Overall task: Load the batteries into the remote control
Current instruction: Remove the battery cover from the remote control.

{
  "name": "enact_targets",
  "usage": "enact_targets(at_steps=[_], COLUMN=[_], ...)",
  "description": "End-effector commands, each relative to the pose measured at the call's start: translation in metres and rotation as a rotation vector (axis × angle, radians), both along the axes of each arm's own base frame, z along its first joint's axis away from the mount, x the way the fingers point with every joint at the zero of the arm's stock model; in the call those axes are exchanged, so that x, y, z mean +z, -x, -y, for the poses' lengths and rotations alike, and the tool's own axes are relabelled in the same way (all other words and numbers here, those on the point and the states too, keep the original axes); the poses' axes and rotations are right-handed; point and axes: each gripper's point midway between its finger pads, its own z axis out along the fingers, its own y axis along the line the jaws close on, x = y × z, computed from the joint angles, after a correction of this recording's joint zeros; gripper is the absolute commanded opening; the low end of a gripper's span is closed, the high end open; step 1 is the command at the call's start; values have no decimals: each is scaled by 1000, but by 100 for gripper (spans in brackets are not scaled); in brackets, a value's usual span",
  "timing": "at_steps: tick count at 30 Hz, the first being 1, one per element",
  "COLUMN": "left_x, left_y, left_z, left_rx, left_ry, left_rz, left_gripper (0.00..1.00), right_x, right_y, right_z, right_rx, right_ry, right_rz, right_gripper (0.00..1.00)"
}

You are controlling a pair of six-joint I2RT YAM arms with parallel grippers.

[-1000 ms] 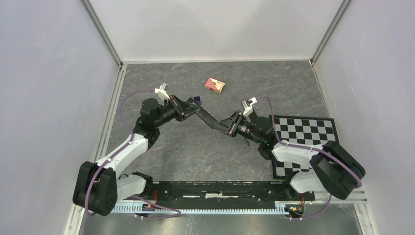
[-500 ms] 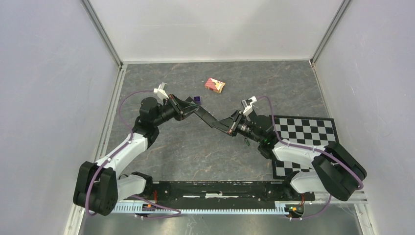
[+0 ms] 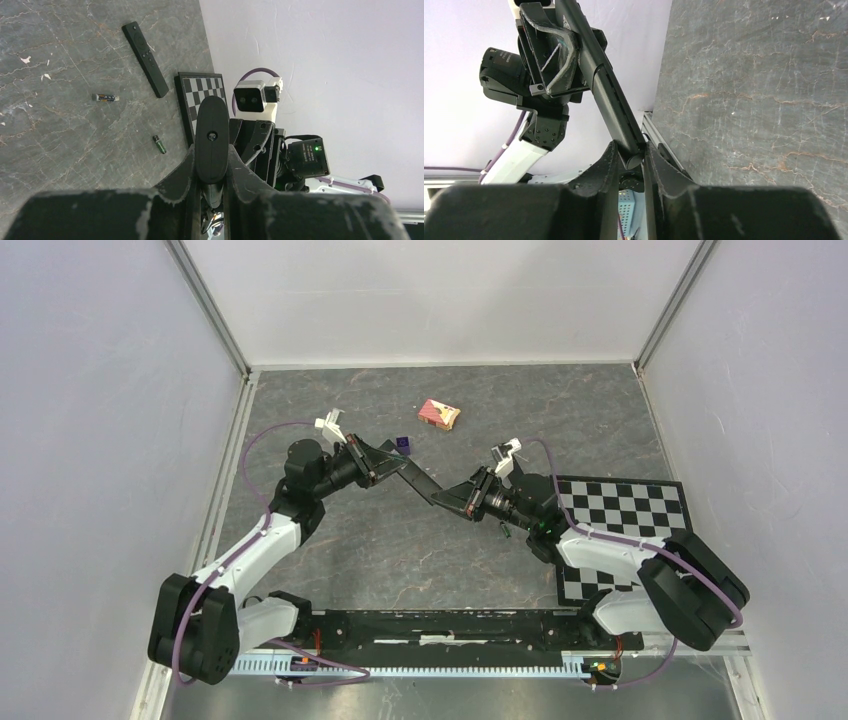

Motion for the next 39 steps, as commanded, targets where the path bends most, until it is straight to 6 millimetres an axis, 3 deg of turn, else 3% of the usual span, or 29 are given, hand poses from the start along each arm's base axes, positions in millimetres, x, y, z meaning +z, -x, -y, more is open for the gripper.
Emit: enact_targets(at_steps=[1, 9, 12, 22, 29, 34, 36, 39], left_x=[4, 1, 0, -6, -26, -42, -41, -33], left_y=[-9, -10, -11, -14, -21, -26, -28, -28], left_z=[-5, -7, -8, -10, -21, -39, -49, -62], left_rx=[31, 46, 54, 71, 137, 214, 265, 326], left_ry=[-70, -73, -80, -85, -173, -287, -328, -359], left_rz=[101, 94, 99, 76, 40, 27, 43, 82], left_gripper=[2, 2, 2, 2, 2, 2, 2, 2], right_x=[18, 15, 12, 6, 2, 12, -1, -39], right_y=[-2, 0, -1, 0, 2, 0, 1, 4], right_z=[-1, -1, 0, -1, -1, 3, 9, 25], right_rx=[0, 3, -3, 7, 11, -10, -24, -60], right_ry=[-67, -73, -57, -58, -55, -57, 10, 153], right_rz=[16, 1, 0, -17, -3, 94, 111, 83], right_gripper=[24, 42, 42, 16, 2, 0, 0, 0])
